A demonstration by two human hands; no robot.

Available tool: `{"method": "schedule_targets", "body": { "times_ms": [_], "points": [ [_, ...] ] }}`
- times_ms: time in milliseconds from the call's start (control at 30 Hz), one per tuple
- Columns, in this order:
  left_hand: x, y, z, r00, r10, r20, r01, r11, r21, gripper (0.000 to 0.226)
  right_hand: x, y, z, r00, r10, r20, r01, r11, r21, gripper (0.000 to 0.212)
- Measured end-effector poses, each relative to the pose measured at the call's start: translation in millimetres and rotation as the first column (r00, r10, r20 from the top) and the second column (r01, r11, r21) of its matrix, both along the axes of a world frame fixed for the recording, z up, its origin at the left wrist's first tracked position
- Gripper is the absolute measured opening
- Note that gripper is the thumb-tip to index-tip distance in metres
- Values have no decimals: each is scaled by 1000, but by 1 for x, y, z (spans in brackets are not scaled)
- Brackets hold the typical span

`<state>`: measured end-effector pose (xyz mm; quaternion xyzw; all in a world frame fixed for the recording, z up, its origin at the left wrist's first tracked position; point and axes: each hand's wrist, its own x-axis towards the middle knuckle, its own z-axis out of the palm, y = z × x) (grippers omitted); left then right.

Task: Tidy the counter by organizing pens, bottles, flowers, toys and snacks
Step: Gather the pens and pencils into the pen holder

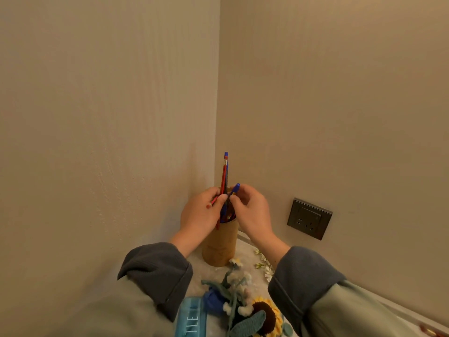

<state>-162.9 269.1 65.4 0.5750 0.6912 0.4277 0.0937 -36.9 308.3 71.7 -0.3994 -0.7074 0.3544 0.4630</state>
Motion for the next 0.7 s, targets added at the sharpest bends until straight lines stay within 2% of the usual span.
{"method": "schedule_targets", "body": {
  "times_ms": [133,400,567,700],
  "points": [
    [-1,4,5,997,28,67,-35,994,106,27,1,4,1,999,-17,45,16,1000,2,22],
    [-4,8,-7,997,-28,76,20,993,112,32,1,10,-6,995,-22,93,27,999,-46,24],
    [6,6,-6,996,14,90,-29,987,157,30,1,13,-7,995,-43,85,47,998,-52,23],
    [8,2,-10,995,-23,93,8,987,159,27,1,12,-8,997,-6,80,14,995,-102,37]
  ]
}}
